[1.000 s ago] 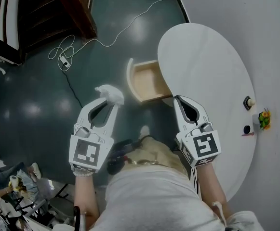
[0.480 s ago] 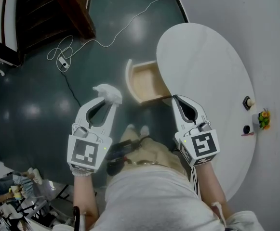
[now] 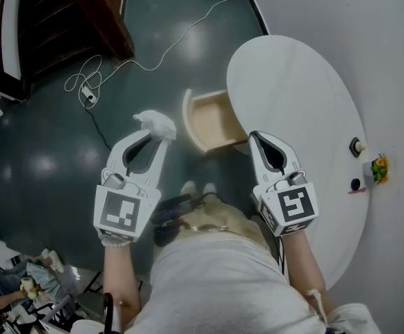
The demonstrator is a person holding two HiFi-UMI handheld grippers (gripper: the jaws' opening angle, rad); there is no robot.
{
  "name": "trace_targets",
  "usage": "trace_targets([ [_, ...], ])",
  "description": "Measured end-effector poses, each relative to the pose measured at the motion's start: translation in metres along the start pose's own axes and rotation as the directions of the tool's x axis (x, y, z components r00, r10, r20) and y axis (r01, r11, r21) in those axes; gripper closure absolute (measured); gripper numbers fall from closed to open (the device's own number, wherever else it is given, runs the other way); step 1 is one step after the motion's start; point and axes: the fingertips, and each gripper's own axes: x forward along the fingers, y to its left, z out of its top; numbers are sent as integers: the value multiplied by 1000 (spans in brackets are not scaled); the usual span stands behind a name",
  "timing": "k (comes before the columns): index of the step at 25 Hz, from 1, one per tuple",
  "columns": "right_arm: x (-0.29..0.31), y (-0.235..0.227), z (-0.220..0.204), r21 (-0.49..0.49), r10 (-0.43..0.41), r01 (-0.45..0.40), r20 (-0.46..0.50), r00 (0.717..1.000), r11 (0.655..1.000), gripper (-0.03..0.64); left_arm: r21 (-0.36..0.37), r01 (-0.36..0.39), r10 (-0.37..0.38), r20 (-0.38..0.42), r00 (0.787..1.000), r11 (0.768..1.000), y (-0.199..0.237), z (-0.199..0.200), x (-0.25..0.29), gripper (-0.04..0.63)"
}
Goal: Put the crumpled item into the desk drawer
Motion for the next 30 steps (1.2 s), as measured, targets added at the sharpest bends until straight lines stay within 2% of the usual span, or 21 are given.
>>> trace_targets([
  [2, 1, 1, 2, 1, -12, 12, -1, 1000, 1000, 612, 9, 14, -14, 9, 1000, 1000, 2, 1, 2, 548],
  [5, 1, 1, 2, 5, -29, 29, -7, 1000, 1000, 612, -22, 26, -26, 1, 1000, 999, 2, -1, 4, 548],
  [13, 4, 4, 2, 9, -59, 59, -19, 998, 998, 612, 13, 74, -74, 15, 997, 997, 9, -3, 10, 548],
  [16, 5, 3, 2, 10, -70, 70, -23, 997, 998, 612, -11, 81, -81, 10, 997, 997, 11, -6, 13, 548],
  [30, 3, -11, -9, 46, -154, 157, -53, 987, 987, 612, 46, 215, -215, 3, 977, 976, 2, -6, 48, 548],
])
